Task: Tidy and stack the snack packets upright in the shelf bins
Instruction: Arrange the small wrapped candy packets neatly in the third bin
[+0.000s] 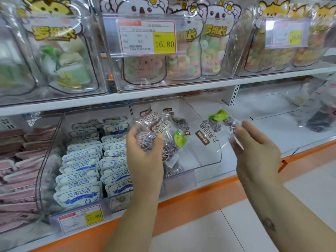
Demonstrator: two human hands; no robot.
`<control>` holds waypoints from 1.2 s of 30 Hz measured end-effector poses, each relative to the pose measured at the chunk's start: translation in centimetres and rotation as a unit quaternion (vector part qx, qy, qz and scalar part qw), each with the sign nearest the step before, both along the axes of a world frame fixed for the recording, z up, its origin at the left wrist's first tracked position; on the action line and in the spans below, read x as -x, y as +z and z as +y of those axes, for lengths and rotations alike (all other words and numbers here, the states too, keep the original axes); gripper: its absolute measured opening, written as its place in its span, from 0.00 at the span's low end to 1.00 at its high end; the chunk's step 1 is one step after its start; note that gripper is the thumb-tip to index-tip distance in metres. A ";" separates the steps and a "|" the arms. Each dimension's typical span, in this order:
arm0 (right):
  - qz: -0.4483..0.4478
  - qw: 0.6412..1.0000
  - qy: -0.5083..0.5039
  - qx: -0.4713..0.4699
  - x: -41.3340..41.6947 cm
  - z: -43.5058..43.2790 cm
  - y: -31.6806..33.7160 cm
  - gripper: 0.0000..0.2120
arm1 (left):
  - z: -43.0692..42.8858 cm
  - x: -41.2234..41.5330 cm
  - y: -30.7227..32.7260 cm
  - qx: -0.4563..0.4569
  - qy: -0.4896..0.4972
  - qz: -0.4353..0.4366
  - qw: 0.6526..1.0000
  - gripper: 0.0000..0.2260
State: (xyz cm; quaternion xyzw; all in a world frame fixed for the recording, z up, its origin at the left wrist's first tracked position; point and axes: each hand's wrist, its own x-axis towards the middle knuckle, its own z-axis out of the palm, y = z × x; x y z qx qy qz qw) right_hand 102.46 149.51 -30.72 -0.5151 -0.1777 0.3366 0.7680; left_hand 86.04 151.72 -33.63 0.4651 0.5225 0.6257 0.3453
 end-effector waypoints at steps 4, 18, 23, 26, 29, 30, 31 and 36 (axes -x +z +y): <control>0.107 0.993 0.057 -0.007 1.9 -0.2 -0.6 0.16 | -0.9 -2.0 -0.5 0.025 -0.019 -0.029 0.999 0.21; -0.293 0.911 0.261 0.125 1.1 0.2 -0.7 0.22 | -0.2 -1.8 -0.5 0.074 -0.033 -0.091 0.993 0.19; -0.337 0.883 0.289 0.149 0.8 0.0 -1.0 0.31 | 0.0 -1.2 0.1 0.053 -0.066 -0.063 0.994 0.11; -0.348 0.861 0.339 0.150 0.4 0.0 -0.7 0.34 | 0.2 -0.9 0.6 0.057 -0.092 -0.030 0.994 0.08; -0.372 0.831 0.385 0.153 0.0 -0.3 -0.1 0.33 | 0.0 -0.9 0.2 0.048 -0.147 0.020 0.988 0.19; -0.385 0.824 0.389 0.149 0.0 -0.5 0.0 0.30 | -0.2 -1.0 0.1 0.040 -0.167 0.054 0.984 0.20; -0.390 0.824 0.385 0.145 -0.1 -0.5 0.0 0.27 | -0.1 -1.1 -0.1 0.030 -0.179 0.069 0.981 0.19; -0.296 0.882 0.352 0.103 -0.5 -0.3 -0.4 0.26 | -0.3 -1.4 0.4 0.064 -0.289 -0.090 0.951 0.32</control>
